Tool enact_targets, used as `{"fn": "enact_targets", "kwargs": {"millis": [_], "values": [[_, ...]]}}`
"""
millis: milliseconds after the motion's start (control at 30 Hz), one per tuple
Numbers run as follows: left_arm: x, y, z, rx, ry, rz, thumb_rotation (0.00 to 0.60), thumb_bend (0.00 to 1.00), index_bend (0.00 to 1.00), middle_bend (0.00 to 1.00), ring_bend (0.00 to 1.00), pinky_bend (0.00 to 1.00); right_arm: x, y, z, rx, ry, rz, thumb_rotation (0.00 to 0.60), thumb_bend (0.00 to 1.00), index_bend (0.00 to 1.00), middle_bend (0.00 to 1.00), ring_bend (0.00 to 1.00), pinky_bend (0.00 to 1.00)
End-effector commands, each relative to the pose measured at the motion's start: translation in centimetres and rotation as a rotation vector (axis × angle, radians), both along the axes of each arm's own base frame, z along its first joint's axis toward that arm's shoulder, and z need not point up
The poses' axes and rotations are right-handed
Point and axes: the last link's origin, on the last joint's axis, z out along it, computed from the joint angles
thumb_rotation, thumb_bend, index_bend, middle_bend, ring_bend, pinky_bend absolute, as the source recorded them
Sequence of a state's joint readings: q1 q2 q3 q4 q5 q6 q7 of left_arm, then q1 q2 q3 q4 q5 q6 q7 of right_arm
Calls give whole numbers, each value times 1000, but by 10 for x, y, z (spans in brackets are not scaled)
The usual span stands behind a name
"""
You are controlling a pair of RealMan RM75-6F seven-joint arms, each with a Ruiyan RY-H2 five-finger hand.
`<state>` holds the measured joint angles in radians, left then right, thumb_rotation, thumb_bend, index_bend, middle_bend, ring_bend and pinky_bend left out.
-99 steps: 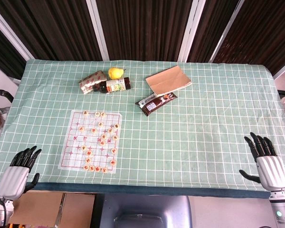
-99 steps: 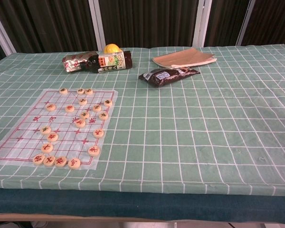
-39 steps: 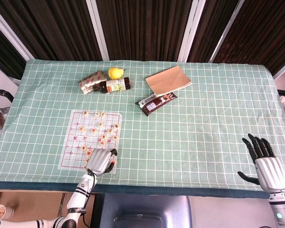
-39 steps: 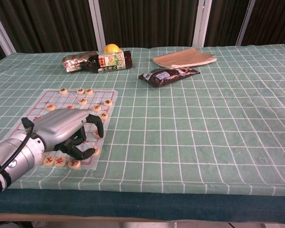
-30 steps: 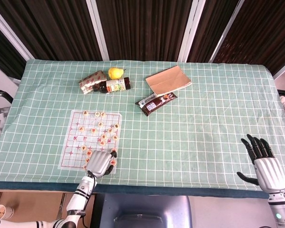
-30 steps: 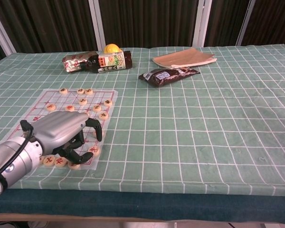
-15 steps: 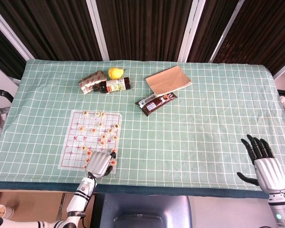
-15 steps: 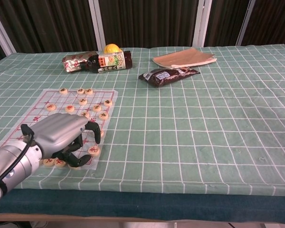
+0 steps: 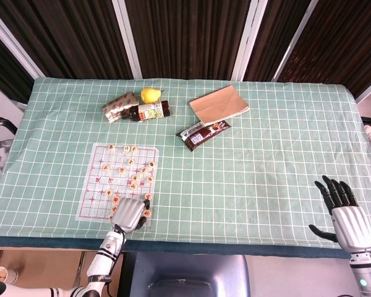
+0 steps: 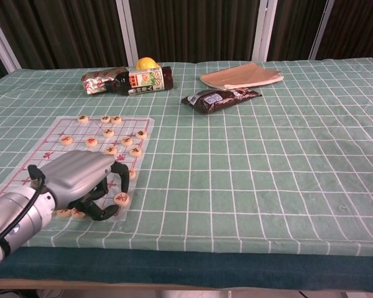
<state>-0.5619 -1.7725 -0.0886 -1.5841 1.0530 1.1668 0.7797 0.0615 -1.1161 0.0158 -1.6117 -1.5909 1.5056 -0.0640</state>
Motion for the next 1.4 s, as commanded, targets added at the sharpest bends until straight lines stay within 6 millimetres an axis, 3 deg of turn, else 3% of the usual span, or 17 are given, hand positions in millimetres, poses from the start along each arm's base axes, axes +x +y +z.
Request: {"fn": "enact_targets", "kwargs": {"millis": [33, 367, 667, 1400], "values": [[1, 1, 1, 6, -9, -5, 600, 344, 527, 1000, 1000, 1000, 0, 0, 0, 0, 0, 0, 600, 107, 0, 0, 0, 0], [4, 2, 14, 36, -38, -14, 600, 344, 540, 1000, 1000, 1000, 0, 0, -1, 4, 3, 0, 600, 107, 0, 0, 0, 0], [-11, 8, 27, 56, 7, 27, 600, 344, 539, 1000, 1000, 1000, 1, 2, 0, 2, -1, 3, 600, 108, 0, 0, 0, 0], [-14, 0, 18, 9, 25, 9, 600, 343, 511, 1000, 1000, 1000, 1, 2, 0, -4, -3, 2, 600, 108, 0, 0, 0, 0]]}}
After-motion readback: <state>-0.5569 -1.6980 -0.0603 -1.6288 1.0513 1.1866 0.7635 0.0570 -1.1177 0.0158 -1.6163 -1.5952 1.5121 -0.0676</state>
